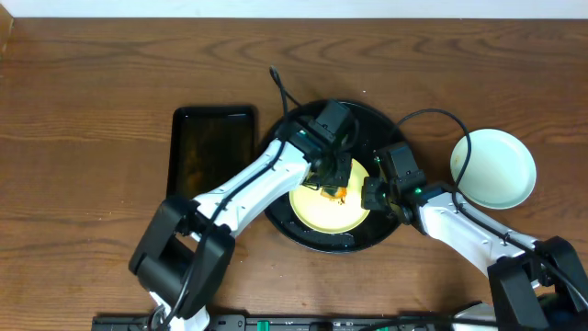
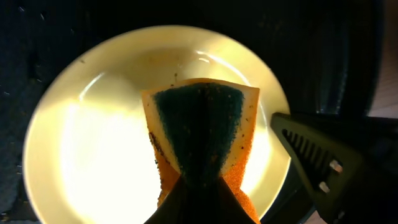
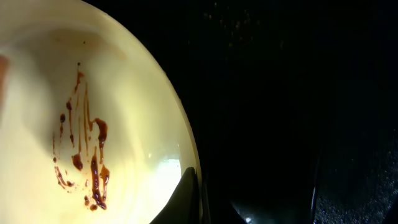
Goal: Clean dirty plates on tray and stack at the side
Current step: 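Scrub the yellow plate with the sponge in the left gripper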
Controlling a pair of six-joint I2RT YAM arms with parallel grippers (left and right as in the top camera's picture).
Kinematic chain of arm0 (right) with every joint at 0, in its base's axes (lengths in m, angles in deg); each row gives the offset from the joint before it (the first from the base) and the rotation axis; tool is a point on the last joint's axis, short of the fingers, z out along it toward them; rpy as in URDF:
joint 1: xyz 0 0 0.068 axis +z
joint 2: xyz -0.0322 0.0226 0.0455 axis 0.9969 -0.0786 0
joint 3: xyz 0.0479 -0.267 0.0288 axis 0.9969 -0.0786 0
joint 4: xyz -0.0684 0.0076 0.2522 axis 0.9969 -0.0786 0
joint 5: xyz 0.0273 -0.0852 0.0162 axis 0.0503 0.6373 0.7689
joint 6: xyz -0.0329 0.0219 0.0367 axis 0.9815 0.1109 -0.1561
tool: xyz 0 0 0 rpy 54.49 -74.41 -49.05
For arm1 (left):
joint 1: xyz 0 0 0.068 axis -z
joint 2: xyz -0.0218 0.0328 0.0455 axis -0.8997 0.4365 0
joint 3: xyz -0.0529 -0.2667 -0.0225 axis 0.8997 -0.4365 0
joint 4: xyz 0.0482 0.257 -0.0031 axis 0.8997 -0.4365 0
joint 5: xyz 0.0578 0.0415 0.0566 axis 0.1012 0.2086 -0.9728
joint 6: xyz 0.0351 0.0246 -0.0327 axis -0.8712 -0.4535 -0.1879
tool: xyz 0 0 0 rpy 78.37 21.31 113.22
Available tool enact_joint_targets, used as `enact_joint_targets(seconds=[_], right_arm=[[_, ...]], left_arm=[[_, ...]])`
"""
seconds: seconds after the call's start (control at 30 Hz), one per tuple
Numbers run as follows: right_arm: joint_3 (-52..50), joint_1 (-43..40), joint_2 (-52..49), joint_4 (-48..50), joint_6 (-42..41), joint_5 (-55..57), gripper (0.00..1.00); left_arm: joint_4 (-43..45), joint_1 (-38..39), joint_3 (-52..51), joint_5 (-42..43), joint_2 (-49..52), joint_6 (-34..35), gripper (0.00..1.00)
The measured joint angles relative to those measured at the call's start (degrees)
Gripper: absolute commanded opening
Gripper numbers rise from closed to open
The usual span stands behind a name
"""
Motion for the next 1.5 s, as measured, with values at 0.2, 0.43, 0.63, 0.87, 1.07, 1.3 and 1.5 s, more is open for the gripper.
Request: enact_joint_targets(seconds=[0.2,0.43,0.63,0.87,1.07,1.3,1.5], right_arm=[[0.07,0.0,-0.02,-0.35,-0.02,-0.02,0.01],[0.11,0.0,-0.02,-0.52,-0.02,-0.04,0.01],[0.15,0.0,-0.02,-0.7,-0.02,-0.04,0.01],[0.24,0.0,-0.02,-1.01,-0.04,-0.09,0.01],[0.33,0.0,-0.02,-1.33,-0.04,-0.11,0.01],[0.42,0.02,-0.02,-1.81,-0.2,-0.44,0.01],[0.46,0.02,-0.02,-2.05,-0.2,-0.48,0.01]], left_arm=[[1.09,0.0,-0.07,1.33,2.25,1.7,0.11],[1.97,0.68,-0.07,4.28,3.04,5.92,0.08],[5.33,0.96,-0.09,8.72,6.8,8.15,0.08],[5.81,1.4,-0.09,10.38,9.18,10.43,0.08],[3.48,1.92,0.61,5.29,9.75,10.64,0.08],[-1.62,0.63,1.92,-5.51,9.68,10.64,0.07],[-4.17,-2.6,1.99,-11.15,8.98,10.34,0.08]])
